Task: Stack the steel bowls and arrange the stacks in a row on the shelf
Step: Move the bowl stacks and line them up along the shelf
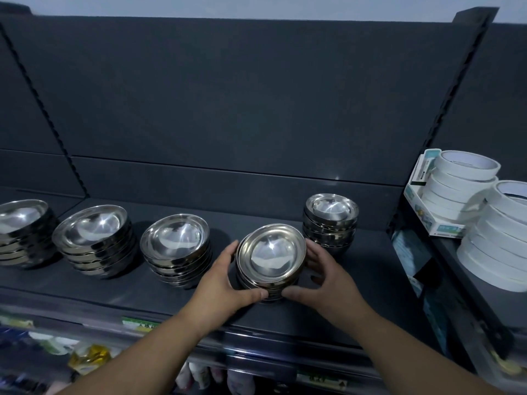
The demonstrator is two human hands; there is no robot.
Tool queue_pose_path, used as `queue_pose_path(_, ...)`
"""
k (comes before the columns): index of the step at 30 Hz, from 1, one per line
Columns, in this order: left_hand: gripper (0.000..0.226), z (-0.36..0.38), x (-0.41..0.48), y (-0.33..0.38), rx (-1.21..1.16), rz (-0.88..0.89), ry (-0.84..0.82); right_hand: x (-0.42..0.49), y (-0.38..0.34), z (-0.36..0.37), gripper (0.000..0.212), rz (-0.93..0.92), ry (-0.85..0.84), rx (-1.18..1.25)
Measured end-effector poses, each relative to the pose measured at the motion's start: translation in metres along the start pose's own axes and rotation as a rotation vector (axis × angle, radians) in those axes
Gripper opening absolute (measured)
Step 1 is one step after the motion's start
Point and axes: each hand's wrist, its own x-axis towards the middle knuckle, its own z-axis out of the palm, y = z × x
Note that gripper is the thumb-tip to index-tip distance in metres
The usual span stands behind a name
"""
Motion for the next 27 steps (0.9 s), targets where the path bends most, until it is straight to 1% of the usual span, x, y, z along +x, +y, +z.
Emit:
queue_pose_path(1, 0.114, -0.0005, -0.0002, 0.0004, -0.004, 0.002, 0.004, 0.0002, -0.0021, -0.0015, 0.114, -0.01, -0.001, 0.024)
queue_pose_path(3, 0.112, -0.0007, -0.0005, 0.0009, -0.012, 0.005, 0.004, 0.0, -0.0037, -0.0016, 0.1, -0.027, 0.002, 0.056)
queue_pose_path(5, 0.107, -0.0005, -0.0009, 0.0009, -0.019, -0.004, -0.001, -0.0018, -0.0045, 0.0008, 0.076, -0.01, 0.027, 0.062)
queue_pose_path(7, 0.104, -0.0004, -0.0006, -0.0003, -0.029, -0.009, -0.012, -0.0036, -0.0059, 0.0031, 0.042, 0.008, 0.082, 0.051)
queue_pose_path(8, 0.103, -0.0003, -0.0004, -0.001, -0.033, -0.005, -0.017, -0.0045, -0.0061, 0.004, 0.031, 0.01, 0.1, 0.045)
queue_pose_path(9, 0.103, -0.0005, -0.0001, -0.0017, -0.036, -0.003, -0.021, -0.005, -0.0064, 0.0046, 0.027, 0.007, 0.114, 0.044)
queue_pose_path(13, 0.107, -0.0022, -0.0014, 0.0003, -0.046, 0.013, -0.023, -0.0029, -0.0057, 0.0051, 0.031, 0.022, 0.123, 0.081)
queue_pose_path(14, 0.108, -0.0026, -0.0022, 0.0023, -0.053, 0.017, -0.018, -0.0018, -0.0056, 0.0055, 0.035, 0.035, 0.121, 0.104)
queue_pose_path(17, 0.109, -0.0028, -0.0035, 0.0061, -0.07, 0.041, -0.014, 0.0009, -0.0043, 0.0064, 0.061, 0.035, 0.11, 0.125)
queue_pose_path(18, 0.108, -0.0026, -0.0033, 0.0055, -0.073, 0.041, -0.017, 0.0012, -0.0047, 0.0067, 0.067, 0.03, 0.11, 0.13)
queue_pose_path(23, 0.105, -0.0022, -0.0041, 0.0048, -0.078, 0.055, -0.025, 0.0013, -0.0038, 0.0064, 0.078, 0.018, 0.101, 0.145)
queue_pose_path(27, 0.112, -0.0027, -0.0043, -0.0001, -0.129, 0.031, -0.037, 0.0022, 0.0001, 0.0066, 0.094, 0.026, 0.061, 0.168)
